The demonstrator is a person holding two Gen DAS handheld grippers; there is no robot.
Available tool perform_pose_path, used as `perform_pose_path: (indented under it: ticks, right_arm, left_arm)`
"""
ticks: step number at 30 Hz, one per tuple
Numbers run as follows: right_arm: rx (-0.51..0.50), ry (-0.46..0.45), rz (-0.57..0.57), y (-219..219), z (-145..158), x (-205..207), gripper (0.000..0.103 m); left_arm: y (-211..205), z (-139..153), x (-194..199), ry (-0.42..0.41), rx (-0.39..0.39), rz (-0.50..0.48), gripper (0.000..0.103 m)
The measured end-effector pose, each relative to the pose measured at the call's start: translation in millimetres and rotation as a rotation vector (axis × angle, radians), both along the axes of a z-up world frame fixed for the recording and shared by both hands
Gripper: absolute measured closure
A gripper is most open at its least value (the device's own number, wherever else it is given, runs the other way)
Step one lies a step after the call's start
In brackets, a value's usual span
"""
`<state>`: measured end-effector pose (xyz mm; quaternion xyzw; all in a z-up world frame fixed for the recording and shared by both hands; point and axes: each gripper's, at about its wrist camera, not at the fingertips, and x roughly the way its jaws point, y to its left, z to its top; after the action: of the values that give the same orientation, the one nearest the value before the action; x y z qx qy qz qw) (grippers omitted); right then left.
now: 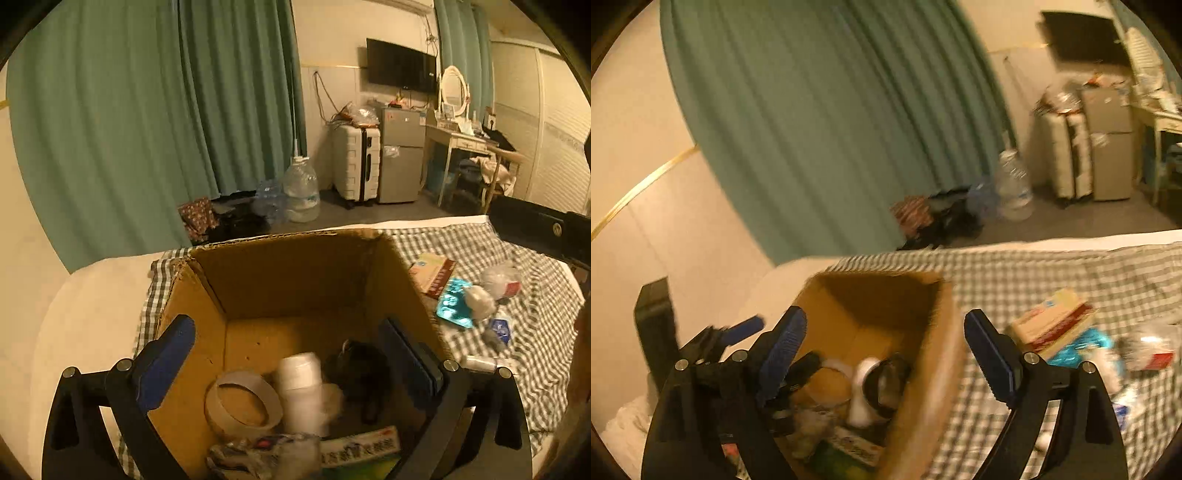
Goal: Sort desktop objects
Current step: 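Carry the white cup in the left gripper and the black glasses case in the right over the box, then release both items into the box and move both grippers back to the pile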
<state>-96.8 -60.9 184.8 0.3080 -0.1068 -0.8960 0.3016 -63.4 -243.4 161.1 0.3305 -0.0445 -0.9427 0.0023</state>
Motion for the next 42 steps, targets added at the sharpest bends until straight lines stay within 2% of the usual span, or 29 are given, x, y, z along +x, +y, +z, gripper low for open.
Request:
perform_pose_path:
  ticks: [3,6,9,10,11,13,15,17,21,27,31,33,35,38,42]
  right_arm:
    - [0.048,0.022,-0.081,36.6,8.2,13.5,0.015]
    - [0.067,0.075,-0.157,80.0,34.1,39.3,0.015]
    - [0.114,0.22,-0.219,116.5,63.4,71.3,0.007]
    - [0.132,0.291,-0.242,128.4,73.4,83.4,0.001]
    - [0.162,0.369,-0.251,141.4,83.1,97.7,0.0]
    - [0.236,0.445,-0.254,157.0,92.8,113.8,0.0]
    - [0.325,0.462,-0.275,172.2,94.1,121.9,0.0]
    - [0.364,0.431,-0.296,190.5,89.1,121.5,0.0]
    - [0.317,0.332,-0.352,231.7,59.9,115.5,0.0]
    - [0.237,0.161,-0.456,272.8,-16.8,96.3,0.0]
    - [0.191,0.069,-0.485,283.8,-65.7,73.7,0.0]
    - [0.182,0.042,-0.5,285.0,-83.0,62.8,0.0]
    - [0.203,0.029,-0.504,285.5,-93.6,49.3,0.0]
    - [0.216,-0.009,-0.51,291.3,-103.0,35.6,0.0]
    - [0.129,-0.07,-0.53,310.1,-116.4,16.6,0.0]
  left_arm:
    - [14.4,8.4,11.2,0.011,0.053,-0.004,0.001]
    - [32.8,23.4,19.9,0.022,0.106,-0.008,0.0]
    - [65.7,45.8,30.7,0.044,0.148,-0.034,0.0]
    - [73.5,52.9,35.6,0.058,0.15,-0.048,0.0]
    - [85.3,62.1,40.3,0.085,0.154,-0.073,0.0]
    - [109.3,75.3,50.8,0.137,0.157,-0.1,0.0]
    - [133.9,81.8,52.4,0.155,0.162,-0.112,0.0]
    - [158.0,81.0,49.0,0.151,0.18,-0.128,0.0]
    - [207.8,50.8,30.0,0.09,0.182,-0.121,0.0]
    - [255.8,-25.8,-21.4,-0.051,0.126,-0.123,0.0]
    - [266.9,-74.9,-48.6,-0.123,0.097,-0.073,0.0]
    - [266.7,-94.9,-65.4,-0.161,0.115,-0.06,0.0]
    - [269.8,-114.4,-85.6,-0.208,0.15,-0.09,0.0]
    - [276.5,-133.4,-109.9,-0.205,0.134,-0.092,0.0]
    - [284.8,-155.5,-134.9,-0.189,0.128,-0.159,0.0]
